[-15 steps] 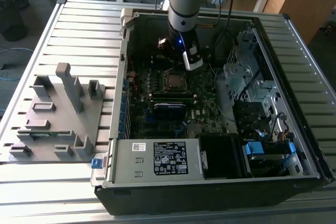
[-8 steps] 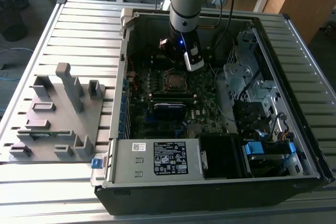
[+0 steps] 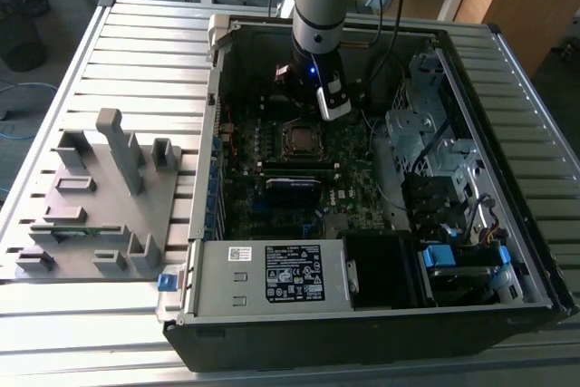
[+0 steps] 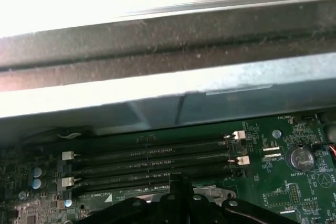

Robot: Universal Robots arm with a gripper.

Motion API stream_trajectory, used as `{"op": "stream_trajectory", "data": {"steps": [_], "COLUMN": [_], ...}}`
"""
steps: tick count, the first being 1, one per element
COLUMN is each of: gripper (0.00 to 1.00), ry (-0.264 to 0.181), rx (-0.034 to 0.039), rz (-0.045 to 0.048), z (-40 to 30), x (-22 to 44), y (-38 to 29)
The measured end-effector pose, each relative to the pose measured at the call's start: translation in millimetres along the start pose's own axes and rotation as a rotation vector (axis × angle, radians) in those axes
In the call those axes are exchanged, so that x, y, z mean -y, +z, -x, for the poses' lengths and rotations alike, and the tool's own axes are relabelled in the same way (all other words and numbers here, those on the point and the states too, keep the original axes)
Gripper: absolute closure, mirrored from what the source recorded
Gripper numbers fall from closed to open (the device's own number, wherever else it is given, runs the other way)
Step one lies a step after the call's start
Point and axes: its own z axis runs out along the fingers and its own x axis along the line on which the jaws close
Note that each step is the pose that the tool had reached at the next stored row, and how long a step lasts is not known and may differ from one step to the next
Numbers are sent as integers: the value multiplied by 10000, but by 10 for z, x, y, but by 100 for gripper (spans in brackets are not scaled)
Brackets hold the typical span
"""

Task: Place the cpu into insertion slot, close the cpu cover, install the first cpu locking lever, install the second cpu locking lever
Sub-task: 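Install the first cpu locking lever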

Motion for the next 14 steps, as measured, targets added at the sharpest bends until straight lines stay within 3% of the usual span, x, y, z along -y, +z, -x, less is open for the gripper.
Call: {"op": "stream_trajectory", "data": {"steps": [10,14], "gripper": [90,90], "ry": [-35,-35], "rx": [181,181], "rz": [26,26], "z": [0,0], "x": [2,4], "y": [21,26]}}
